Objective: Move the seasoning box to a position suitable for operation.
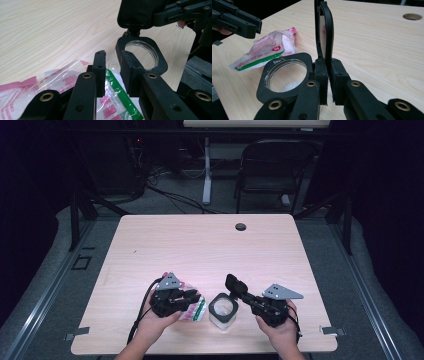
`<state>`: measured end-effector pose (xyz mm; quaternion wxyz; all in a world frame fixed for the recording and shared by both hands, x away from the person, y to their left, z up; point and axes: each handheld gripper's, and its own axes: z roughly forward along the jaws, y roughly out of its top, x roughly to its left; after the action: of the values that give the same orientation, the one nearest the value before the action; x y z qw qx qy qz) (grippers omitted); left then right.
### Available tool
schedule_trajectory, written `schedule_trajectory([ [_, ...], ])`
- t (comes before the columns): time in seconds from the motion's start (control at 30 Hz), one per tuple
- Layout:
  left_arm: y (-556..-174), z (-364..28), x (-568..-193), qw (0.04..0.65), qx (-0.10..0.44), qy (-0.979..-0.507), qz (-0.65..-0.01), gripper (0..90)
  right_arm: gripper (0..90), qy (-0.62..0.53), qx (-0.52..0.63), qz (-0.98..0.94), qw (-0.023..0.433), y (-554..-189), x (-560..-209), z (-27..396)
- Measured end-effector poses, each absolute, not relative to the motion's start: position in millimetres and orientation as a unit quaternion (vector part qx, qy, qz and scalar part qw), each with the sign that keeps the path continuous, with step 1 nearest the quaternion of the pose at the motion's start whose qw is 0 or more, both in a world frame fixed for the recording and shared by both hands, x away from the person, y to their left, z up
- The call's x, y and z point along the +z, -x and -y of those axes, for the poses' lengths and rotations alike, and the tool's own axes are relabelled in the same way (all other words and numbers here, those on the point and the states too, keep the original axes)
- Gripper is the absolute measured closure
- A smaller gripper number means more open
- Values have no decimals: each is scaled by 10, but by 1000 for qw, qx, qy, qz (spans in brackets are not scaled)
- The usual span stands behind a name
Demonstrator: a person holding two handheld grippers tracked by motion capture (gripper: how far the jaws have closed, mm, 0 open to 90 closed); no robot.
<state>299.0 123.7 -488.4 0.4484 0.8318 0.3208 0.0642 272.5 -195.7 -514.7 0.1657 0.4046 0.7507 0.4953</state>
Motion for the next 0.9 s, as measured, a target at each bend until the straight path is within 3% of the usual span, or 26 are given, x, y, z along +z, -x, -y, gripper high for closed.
schedule_trajectory([
  [0.2,-2984,-1295,-4887,450,66,-829,-326,739,850,-402,498,-753,152,-2803,-5148,1968],
  [0.4,-2977,-1378,-4878,451,71,-823,-337,734,777,-424,487,-745,168,-2777,-5140,1957],
  [0.63,-2988,-1450,-4863,453,75,-819,-344,728,851,-433,481,-745,162,-2752,-5157,1933],
  [0.9,-3012,-1471,-4883,452,76,-817,-350,710,848,-443,484,-736,168,-2880,-5187,1884],
])
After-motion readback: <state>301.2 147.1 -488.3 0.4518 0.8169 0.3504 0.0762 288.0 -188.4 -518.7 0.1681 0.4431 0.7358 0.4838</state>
